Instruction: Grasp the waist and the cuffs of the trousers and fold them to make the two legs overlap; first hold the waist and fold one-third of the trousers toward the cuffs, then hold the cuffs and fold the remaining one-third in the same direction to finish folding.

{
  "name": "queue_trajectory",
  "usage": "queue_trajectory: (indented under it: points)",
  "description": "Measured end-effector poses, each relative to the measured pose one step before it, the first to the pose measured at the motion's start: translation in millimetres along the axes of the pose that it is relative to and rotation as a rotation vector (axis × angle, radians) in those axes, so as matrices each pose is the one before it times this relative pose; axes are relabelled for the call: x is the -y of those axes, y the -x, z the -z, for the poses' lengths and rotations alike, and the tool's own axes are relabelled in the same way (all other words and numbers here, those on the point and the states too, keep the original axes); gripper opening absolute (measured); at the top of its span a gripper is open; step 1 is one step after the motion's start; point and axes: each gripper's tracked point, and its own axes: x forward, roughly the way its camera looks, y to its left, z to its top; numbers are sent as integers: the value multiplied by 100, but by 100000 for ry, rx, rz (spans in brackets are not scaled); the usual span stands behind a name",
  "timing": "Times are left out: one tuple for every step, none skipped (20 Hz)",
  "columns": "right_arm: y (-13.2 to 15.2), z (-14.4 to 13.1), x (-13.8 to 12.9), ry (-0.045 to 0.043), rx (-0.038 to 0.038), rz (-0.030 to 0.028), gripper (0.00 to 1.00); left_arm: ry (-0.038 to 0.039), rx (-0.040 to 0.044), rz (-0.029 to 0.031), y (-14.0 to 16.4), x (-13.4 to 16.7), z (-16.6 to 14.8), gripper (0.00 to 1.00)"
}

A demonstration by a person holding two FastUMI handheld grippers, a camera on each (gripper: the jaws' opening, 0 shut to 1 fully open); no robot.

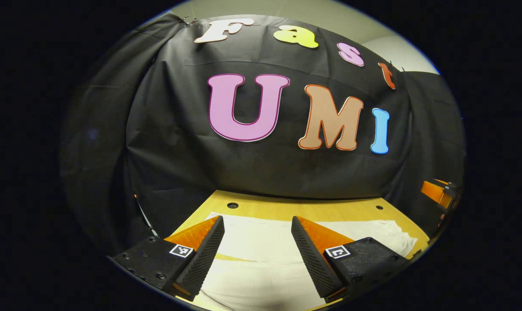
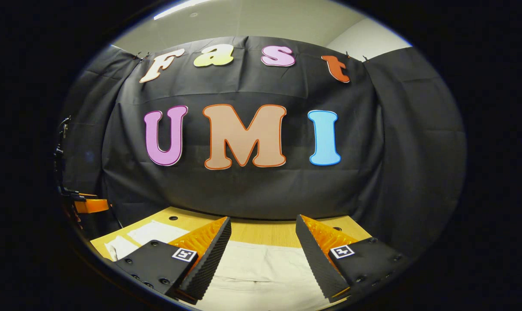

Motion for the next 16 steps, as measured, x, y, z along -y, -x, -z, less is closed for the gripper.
queue_trajectory:
  points:
    - [378,258,253,-267,-427,569,96,-1839,-1808,2370,316,56,551,95]
    - [292,123,200,-391,-472,445,92,-1563,-2345,3196,263,74,753,95]
    - [370,268,160,-327,-365,448,96,-1759,-2994,3866,395,82,1003,95]
    - [325,109,180,-113,-309,506,96,-1864,-4030,4250,274,270,1479,95]
    - [357,188,242,120,-186,550,92,-2548,-4978,4643,422,271,1359,95]
    - [382,93,277,250,-217,541,92,-2885,-4748,4571,-78,448,1739,95]
    - [296,188,206,297,-249,519,96,-3319,-5542,4357,248,250,1590,95]
    - [254,84,150,125,-388,431,92,-4103,-6038,3882,141,243,1697,95]
    - [346,292,114,-105,-500,201,96,-4394,-5597,3575,69,155,1564,94]
    - [276,147,95,-242,-429,296,96,-4582,-5013,3552,259,200,1327,95]
    - [398,326,235,-232,-703,361,96,-3901,-4555,3962,155,344,1151,95]
    - [380,354,182,-139,-975,328,96,-3335,-5367,4344,22,125,1131,95]
    - [260,478,186,-19,-930,480,96,-3812,-5130,4092,79,176,1188,95]
    - [230,297,154,95,-839,429,96,-3677,-4982,4417,-138,434,1517,95]
    - [250,325,134,289,-742,474,96,-3727,-5327,4141,-433,550,1369,94]
    - [225,180,106,459,-528,549,96,-4089,-5109,3391,-539,243,1516,94]
